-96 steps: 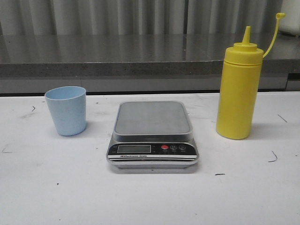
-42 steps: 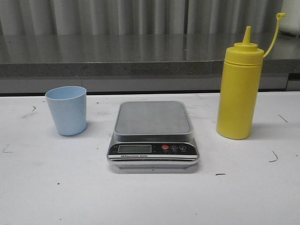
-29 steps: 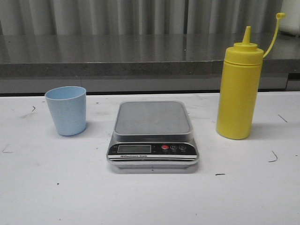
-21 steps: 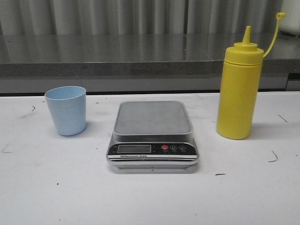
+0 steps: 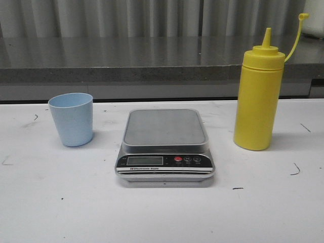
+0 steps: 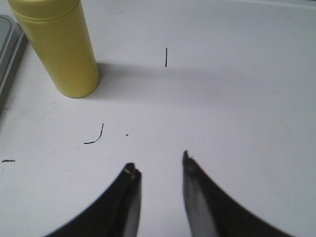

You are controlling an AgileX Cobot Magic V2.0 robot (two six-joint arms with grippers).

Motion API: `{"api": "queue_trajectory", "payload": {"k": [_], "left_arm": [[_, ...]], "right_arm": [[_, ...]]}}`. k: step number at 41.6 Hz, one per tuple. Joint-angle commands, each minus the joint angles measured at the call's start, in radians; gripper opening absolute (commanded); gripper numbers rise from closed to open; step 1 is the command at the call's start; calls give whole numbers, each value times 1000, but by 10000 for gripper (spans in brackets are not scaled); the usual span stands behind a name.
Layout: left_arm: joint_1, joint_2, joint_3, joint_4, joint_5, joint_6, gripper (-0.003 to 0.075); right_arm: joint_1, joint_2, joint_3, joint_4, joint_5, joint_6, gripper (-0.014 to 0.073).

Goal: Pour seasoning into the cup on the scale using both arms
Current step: 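Reach the left gripper down and grasp the light blue cup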

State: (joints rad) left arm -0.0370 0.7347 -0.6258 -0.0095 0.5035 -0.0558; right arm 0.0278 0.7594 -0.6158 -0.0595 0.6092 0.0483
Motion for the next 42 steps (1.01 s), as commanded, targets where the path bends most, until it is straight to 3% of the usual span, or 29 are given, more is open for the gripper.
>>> {"api": "queue_trajectory", "payload": {"k": [1,4,8,21,42], "left_arm": [[-26,24,-51,1,-61,-3,262],[-52,50,-76,9,-38,-3,400],[-93,112,-131,9,21,-3,477],[-202,422,-366,9,164,-3,472],[-209,910,-695,9,191,-3,472]], "right_arm": [[-2,1,-35,-8,-59,-8,491],[-2,0,-35,-8,-58,-8,562],[-2,0,-35,-7,-55,-8,572],[-2,0,-35,-2,-48,-8,572],[-2,0,-35,-1,-46,-8,572]]}}
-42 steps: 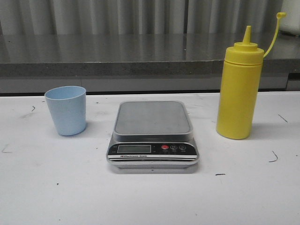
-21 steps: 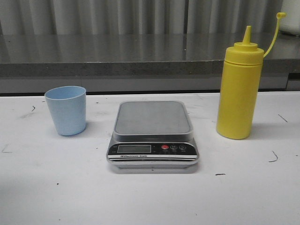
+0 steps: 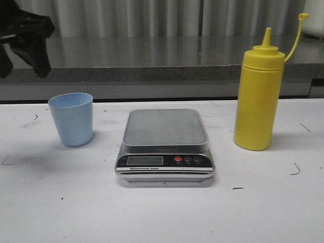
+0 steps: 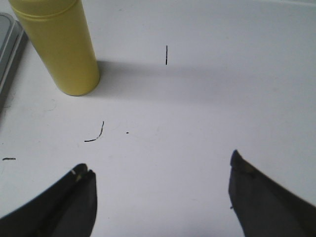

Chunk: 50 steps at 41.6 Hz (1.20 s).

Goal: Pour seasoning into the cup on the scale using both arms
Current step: 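Reach the left gripper down and grasp the light blue cup, then lift the blue cup with the left gripper and carry it over the scale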

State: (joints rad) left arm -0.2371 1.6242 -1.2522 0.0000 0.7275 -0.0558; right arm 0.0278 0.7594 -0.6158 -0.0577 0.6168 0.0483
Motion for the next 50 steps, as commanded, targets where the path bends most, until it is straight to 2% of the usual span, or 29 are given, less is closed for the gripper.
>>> {"api": "queue_trajectory", "payload": {"k": [1,20,24,28,36,38,50], "left_arm": [[-9,35,-76,0,-33,-3,472],[-9,250,-206,0,-48,-3,463],[-9,255,-206,0,-64,-3,379],[-9,255,-206,-5,-68,-3,231],[-9,253,-206,-9,-64,-3,6],[-9,251,-206,-9,-60,-3,-19],[-47,161,-270,-9,15,-3,-20]], "right_arm": [[-2,0,-35,-3,-54,-8,572],[-2,0,-35,-3,-51,-8,572],[-2,0,-35,-3,-49,-8,572],[-2,0,-35,-3,-49,-8,572],[-2,0,-35,-3,-49,-8,572],[-2,0,-35,-3,-49,-8,572],[-2,0,-35,-3,-48,-8,572]]}}
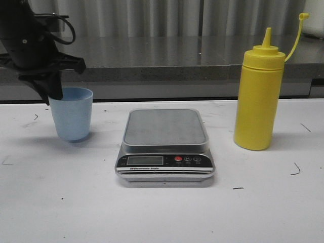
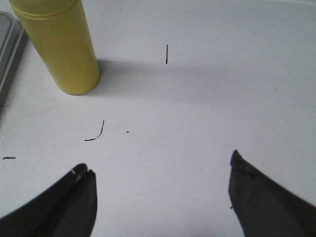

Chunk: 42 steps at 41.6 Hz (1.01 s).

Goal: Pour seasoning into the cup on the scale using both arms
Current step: 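Lift the blue cup with the left gripper and carry it over the scale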

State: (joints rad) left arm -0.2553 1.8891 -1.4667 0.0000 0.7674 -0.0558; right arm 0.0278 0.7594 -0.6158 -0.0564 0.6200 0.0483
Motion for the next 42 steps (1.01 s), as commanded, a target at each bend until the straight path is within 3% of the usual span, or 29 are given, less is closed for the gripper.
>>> {"api": "queue_trajectory", "payload": {"k": [1,11,21,30,42], "left_arm": [[-38,-116,-64,-9,-25,-3,-20],[-187,-178,-130,-18,-22,-3,-20],[-309,-94,-227,-13,-22,-38,-20],[-324,42,-353,0,41,-90,-20],[-324,93,-368,24,78,-90,-20]], "right_arm": [[-2,0,-35,-4,-52,-8,572],[-2,0,-35,-4,-53,-8,572],[-2,0,-35,-4,-53,-8,572],[-2,0,-35,-4,-54,-8,572],[-2,0,-35,-4,-58,-8,572]]}}
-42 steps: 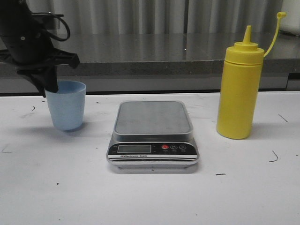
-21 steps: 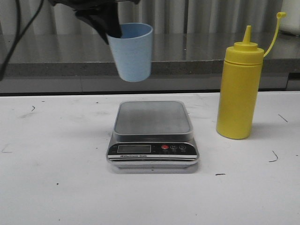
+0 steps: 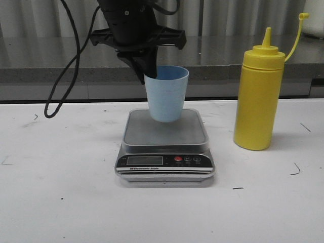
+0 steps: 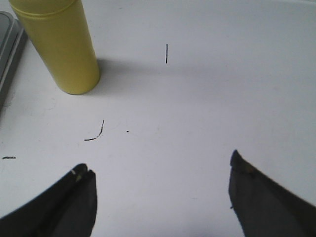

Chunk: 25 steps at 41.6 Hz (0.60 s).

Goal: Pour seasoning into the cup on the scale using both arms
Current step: 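Lift the blue cup with the left gripper and carry it over the scale, then lower the cup onto the scale platform and open the left gripper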

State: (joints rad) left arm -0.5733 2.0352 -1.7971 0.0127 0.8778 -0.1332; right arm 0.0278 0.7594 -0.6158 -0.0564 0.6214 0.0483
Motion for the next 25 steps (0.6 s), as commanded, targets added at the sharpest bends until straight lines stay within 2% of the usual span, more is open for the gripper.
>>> {"api": "queue_trajectory", "payload": {"k": [1,20,22,25], "left_arm": [[-6,-54,-38,12,-32,-12,-20],[-6,-26,-38,10,11,-12,-16],[-6,-26,-38,10,11,-12,8],[-6,-26,-38,10,11,-12,97]], "right_arm": [[-2,0,-35,-4,-59,-8,572],[-2,0,-35,-4,-58,-8,572],[-2,0,-35,-4,-56,-8,572],[-2,0,-35,-4,-54,-8,572]]}}
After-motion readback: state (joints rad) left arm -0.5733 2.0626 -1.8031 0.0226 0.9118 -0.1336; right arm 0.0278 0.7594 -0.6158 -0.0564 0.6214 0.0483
